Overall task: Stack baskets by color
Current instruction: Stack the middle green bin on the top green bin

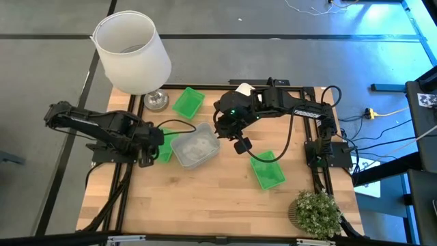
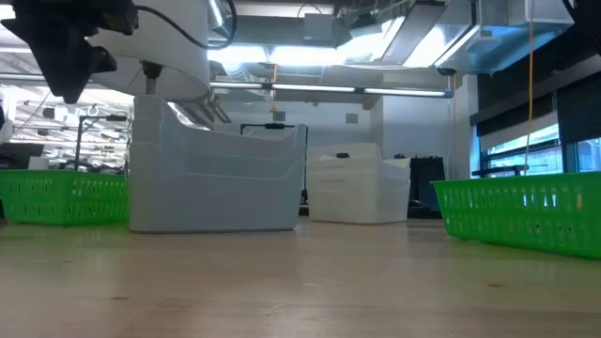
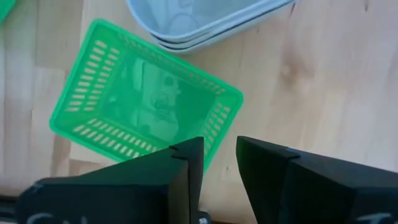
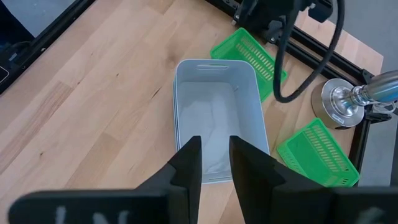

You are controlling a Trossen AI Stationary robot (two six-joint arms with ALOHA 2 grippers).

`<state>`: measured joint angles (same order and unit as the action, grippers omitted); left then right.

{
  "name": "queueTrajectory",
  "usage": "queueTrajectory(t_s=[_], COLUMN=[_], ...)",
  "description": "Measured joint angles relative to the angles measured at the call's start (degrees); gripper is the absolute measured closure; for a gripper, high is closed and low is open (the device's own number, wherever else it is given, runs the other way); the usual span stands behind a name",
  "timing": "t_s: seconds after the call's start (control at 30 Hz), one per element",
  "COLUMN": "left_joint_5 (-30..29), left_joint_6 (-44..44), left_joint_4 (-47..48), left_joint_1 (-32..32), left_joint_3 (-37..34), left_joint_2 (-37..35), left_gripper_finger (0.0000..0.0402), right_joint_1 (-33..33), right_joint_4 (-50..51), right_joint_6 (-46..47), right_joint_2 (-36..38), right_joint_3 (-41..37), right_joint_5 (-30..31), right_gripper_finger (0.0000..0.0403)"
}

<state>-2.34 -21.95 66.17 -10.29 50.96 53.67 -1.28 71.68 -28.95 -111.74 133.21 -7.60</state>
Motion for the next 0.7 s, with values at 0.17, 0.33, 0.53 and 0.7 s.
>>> queueTrajectory(t_s=[0.17, 0.33, 0.53, 0.7], left_joint_5=[-1.2, -1.6, -1.0, 0.0], left_joint_6=[5.6, 8.0, 6.7, 5.0], left_joint_4=[-1.2, -6.1, -13.5, -16.5], left_joint_1=[-1.9, -4.3, -5.3, -5.4], left_joint_3=[-0.1, -5.1, -12.5, -16.3], left_joint_2=[0.0, 0.0, 0.0, 0.0], left_gripper_finger=[0.0315, 0.0313, 0.0315, 0.0313], right_joint_1=[0.0, 0.0, 0.0, 0.0], right_joint_4=[0.1, 0.2, 0.5, 0.5], right_joint_6=[0.0, 0.0, 0.0, 0.0], right_joint_2=[0.0, 0.0, 0.0, 0.0], right_joint_3=[0.0, 0.0, 0.0, 0.0], right_joint_5=[0.0, 0.0, 0.0, 0.0], right_gripper_finger=[0.032, 0.032, 0.032, 0.032])
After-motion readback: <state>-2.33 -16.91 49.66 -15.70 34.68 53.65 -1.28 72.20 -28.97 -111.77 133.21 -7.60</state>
